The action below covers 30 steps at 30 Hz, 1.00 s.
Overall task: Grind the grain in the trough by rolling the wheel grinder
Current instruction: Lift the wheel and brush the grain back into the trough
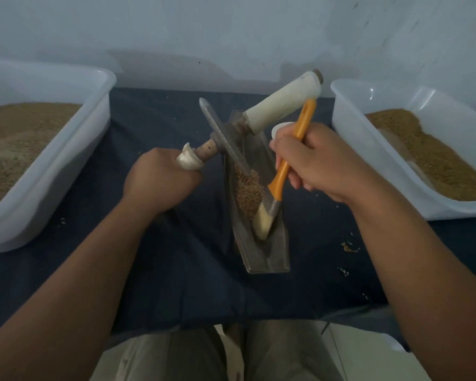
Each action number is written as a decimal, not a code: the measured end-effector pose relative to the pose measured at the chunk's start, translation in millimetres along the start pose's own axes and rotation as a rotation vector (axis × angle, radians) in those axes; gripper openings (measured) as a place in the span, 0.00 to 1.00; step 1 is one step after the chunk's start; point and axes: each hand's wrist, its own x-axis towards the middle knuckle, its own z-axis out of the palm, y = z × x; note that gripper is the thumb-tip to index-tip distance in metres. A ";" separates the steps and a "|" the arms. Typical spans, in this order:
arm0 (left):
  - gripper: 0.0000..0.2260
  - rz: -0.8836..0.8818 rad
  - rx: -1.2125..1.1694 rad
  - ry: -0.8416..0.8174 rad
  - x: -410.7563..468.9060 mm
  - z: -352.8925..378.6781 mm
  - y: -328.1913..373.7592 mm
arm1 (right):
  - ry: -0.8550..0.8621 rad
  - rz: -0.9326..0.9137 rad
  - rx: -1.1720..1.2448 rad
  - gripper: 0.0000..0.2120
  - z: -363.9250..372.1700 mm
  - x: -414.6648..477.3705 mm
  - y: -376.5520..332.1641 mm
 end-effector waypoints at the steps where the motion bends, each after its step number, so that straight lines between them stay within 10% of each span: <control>1: 0.03 0.004 0.003 0.004 0.1 0.2 0.0 | -0.025 -0.001 -0.026 0.18 1.5 -3.7 1.5; 16: 0.13 -0.017 0.112 0.038 0.5 4.3 -0.4 | 0.416 -0.068 0.236 0.14 -27.4 -56.7 39.8; 22: 0.15 0.044 0.287 0.153 -0.6 8.0 0.2 | 0.385 -0.146 -0.379 0.07 -48.0 -99.0 96.1; 30: 0.20 0.211 0.488 0.221 -4.0 18.3 -1.9 | 0.041 -0.076 -0.750 0.34 -37.1 -123.0 132.3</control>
